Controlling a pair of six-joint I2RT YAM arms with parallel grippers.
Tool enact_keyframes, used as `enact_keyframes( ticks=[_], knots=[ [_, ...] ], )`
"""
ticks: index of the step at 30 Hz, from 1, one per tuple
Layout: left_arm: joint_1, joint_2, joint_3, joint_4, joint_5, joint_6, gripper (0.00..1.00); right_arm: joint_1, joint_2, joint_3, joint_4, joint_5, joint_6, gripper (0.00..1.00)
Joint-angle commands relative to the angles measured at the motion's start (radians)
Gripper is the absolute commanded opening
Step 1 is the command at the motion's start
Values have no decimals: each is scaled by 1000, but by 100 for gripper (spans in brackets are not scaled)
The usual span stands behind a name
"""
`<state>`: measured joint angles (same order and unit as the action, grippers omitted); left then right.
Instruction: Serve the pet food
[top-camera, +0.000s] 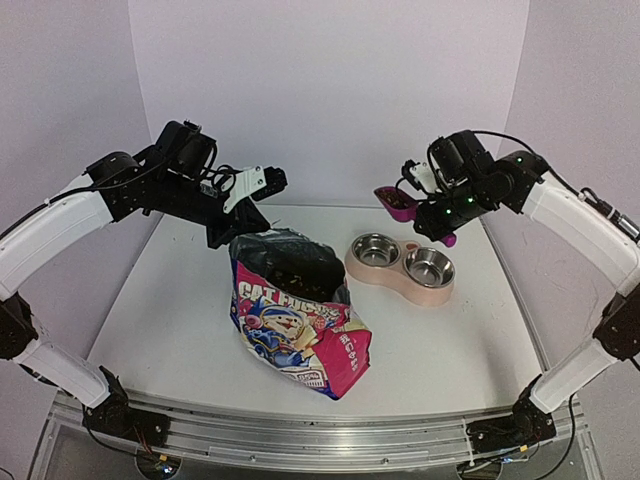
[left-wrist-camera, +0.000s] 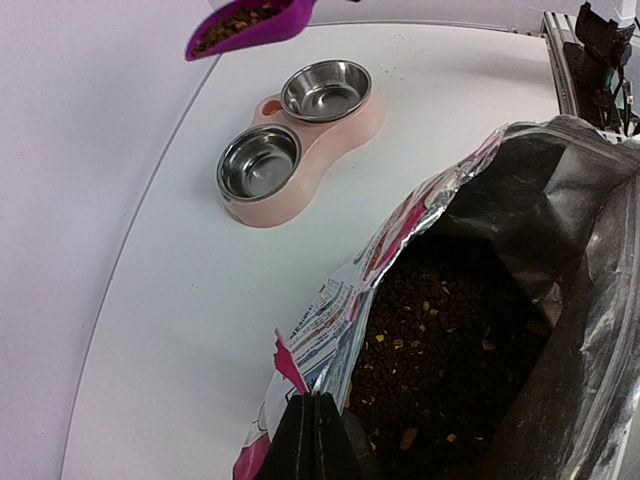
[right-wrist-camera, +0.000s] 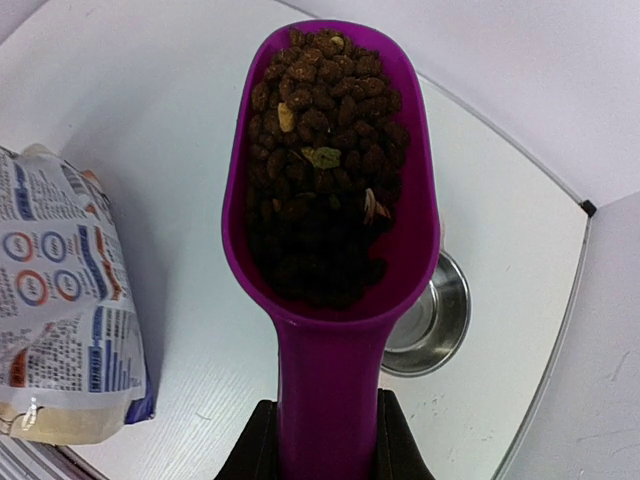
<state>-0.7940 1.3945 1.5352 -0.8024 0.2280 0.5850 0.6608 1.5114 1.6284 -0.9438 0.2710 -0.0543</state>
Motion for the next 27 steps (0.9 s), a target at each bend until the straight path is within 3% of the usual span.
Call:
enact_keyframes(
  ticks=[1,8,17,27],
  knots=[
    [6,-27,42,13,-16,-19,0,-81,-81,-133,72,-38,-30,0],
    [6,-25,43,17,1,-8,0,-227,-129,-288,193,-116,-129,0],
    [6,-23,46,19,1,-8,0,-327,-135,-415,314,-162,-330,0],
    [6,-15,43,29,-2,12,0,-421,-181,-551,332,-202,-441,0]
  ],
)
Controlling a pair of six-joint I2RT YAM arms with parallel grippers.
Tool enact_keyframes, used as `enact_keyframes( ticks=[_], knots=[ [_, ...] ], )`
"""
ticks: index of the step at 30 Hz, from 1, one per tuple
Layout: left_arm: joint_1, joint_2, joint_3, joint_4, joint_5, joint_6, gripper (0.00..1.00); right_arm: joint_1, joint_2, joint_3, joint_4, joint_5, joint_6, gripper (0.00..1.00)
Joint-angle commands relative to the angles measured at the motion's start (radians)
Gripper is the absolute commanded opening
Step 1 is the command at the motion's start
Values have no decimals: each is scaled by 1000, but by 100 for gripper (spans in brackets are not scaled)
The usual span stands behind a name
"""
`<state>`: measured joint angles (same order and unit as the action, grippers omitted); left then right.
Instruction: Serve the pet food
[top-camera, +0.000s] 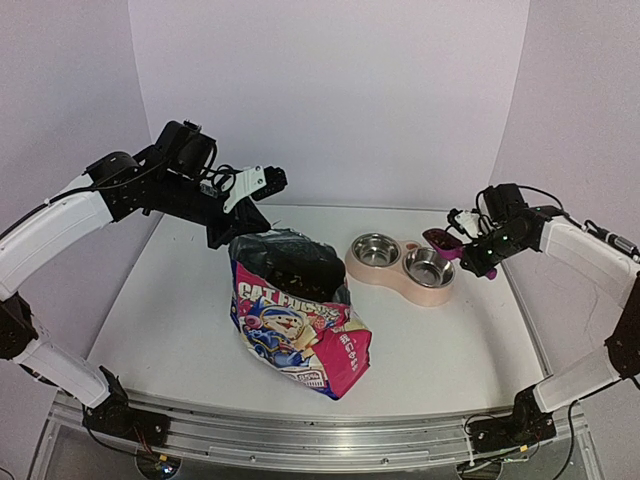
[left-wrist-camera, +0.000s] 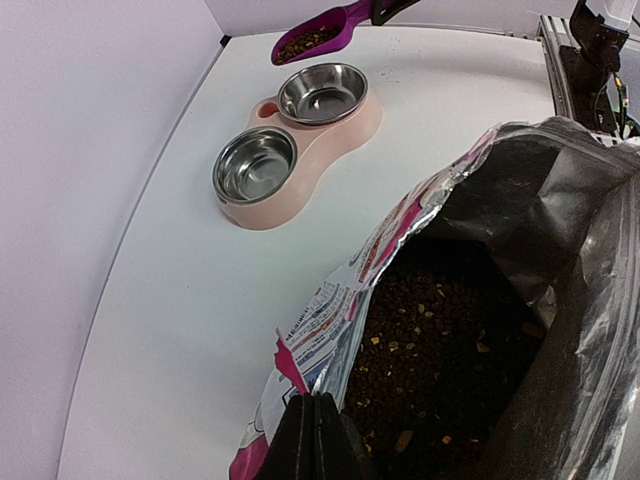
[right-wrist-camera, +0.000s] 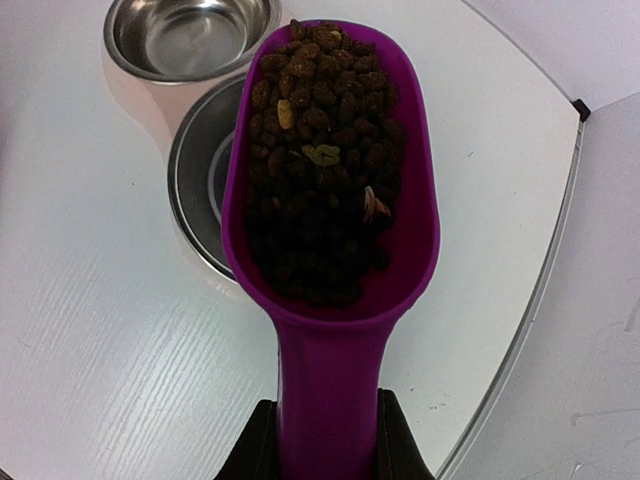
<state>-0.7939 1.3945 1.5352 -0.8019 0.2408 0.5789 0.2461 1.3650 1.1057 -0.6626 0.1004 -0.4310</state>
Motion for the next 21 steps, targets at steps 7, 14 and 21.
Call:
enact_keyframes(
  ticks=[7,14,21],
  knots=[
    [7,-3,56,27,-14,26,0,-7,-29,-54,49,28,-127,0],
    [7,13,74,27,-14,27,0,-7,2,-46,25,60,-177,0],
    [7,15,78,25,-14,29,0,-7,37,-41,16,110,-224,0]
  ],
)
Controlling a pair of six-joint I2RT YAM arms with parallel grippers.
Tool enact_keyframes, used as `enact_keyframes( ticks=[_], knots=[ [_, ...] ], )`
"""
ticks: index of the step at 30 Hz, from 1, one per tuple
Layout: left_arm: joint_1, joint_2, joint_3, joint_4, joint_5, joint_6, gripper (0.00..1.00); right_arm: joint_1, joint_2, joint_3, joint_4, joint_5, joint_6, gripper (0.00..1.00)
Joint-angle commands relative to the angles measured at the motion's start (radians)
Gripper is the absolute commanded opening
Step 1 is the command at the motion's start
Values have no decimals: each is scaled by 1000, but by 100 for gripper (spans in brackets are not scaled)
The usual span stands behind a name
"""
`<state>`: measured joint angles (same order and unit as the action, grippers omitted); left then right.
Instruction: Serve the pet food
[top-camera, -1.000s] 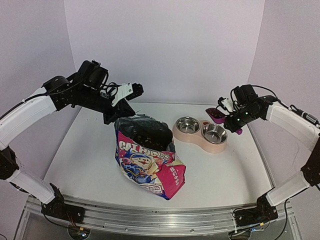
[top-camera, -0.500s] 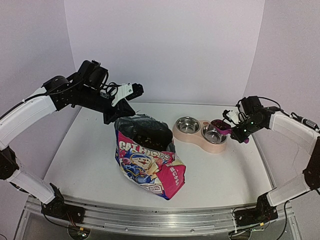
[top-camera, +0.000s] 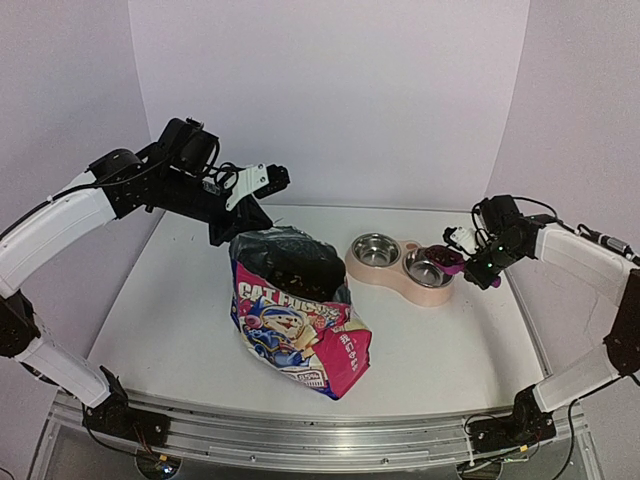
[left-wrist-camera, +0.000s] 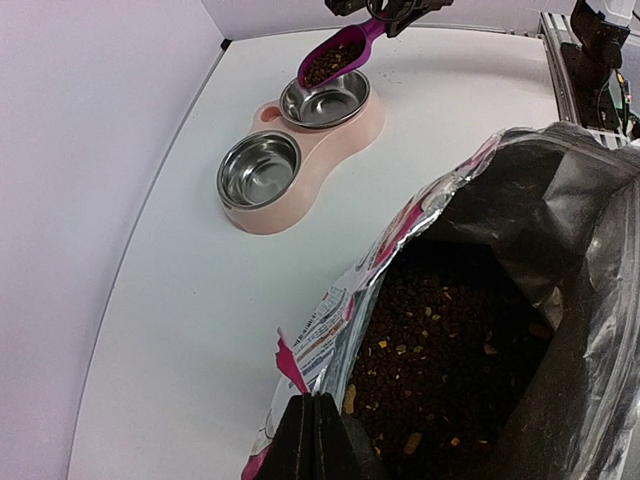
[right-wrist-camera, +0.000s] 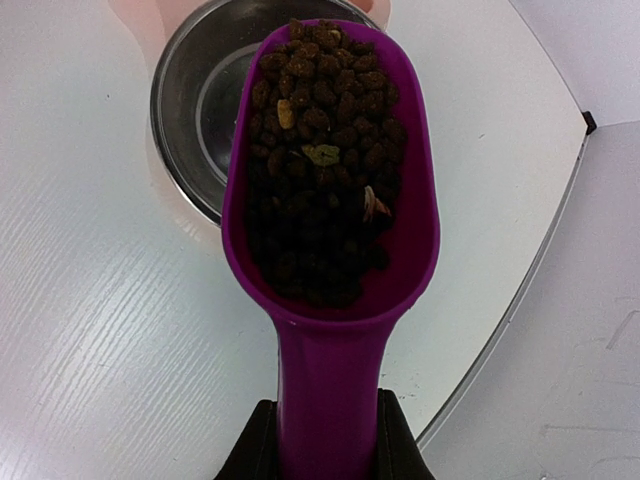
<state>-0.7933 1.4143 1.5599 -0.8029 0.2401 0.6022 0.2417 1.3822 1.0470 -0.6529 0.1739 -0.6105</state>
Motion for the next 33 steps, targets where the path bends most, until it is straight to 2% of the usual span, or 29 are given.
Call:
enact_keyframes(
  ticks=[1,14,33],
  knots=[
    [6,-3,54,27,-13,5,0,-3,26,20,4,49,-49,0],
    [7,-5,58,30,-7,5,0,7,94,85,-24,154,-141,0],
    [12,-21,41,31,7,-15,0,149,185,147,-52,469,-289,0]
  ],
)
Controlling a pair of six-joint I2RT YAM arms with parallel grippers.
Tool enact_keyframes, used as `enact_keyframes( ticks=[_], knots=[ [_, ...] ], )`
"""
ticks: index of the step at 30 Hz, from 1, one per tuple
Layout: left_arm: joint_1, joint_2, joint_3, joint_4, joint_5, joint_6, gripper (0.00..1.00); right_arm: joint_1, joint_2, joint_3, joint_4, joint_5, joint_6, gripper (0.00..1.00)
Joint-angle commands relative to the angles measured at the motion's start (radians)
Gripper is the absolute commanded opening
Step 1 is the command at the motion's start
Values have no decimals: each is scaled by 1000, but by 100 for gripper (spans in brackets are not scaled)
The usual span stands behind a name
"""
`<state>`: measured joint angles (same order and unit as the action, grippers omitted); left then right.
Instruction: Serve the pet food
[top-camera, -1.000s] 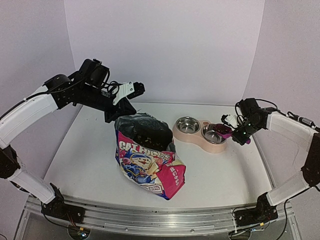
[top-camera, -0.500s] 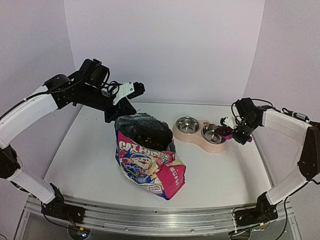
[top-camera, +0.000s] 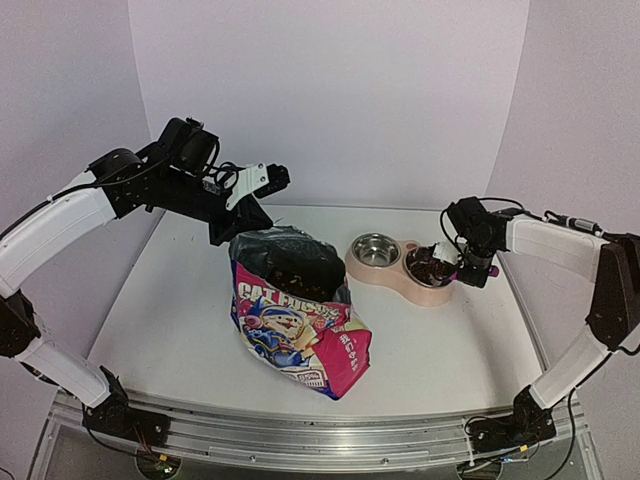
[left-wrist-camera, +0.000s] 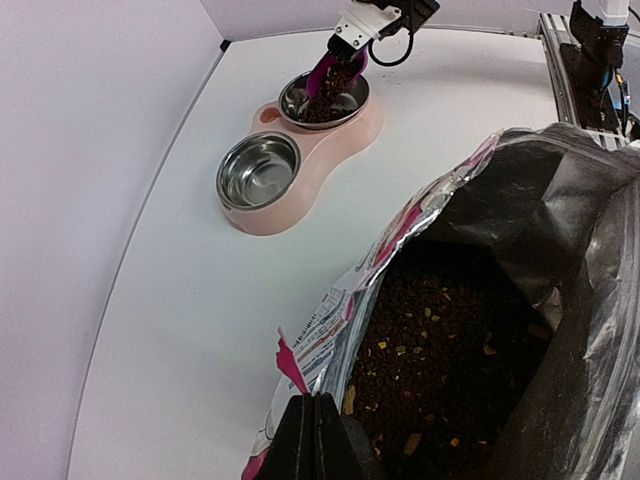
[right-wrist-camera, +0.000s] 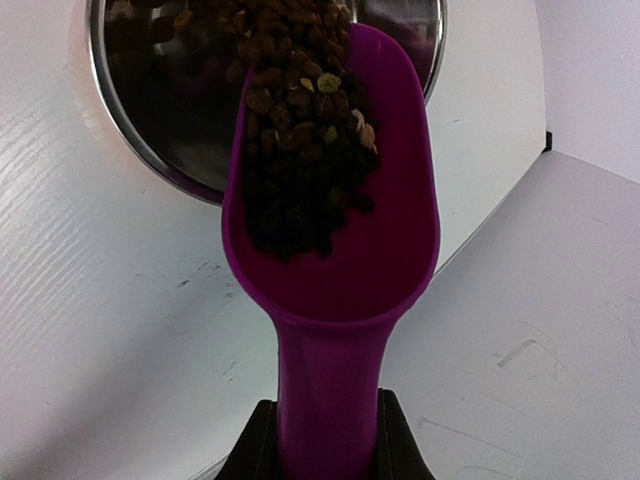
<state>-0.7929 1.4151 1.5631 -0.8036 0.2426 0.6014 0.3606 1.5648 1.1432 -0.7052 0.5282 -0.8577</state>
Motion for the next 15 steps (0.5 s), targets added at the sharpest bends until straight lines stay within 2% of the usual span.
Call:
enact_keyframes(
  ticks=[1,15],
  knots=[
    [11,-22,38,32,5,-14,0,37,1,50,0,129,-52,0],
    [12,-26,41,34,13,-15,0,101,-13,14,21,341,-174,0]
  ],
)
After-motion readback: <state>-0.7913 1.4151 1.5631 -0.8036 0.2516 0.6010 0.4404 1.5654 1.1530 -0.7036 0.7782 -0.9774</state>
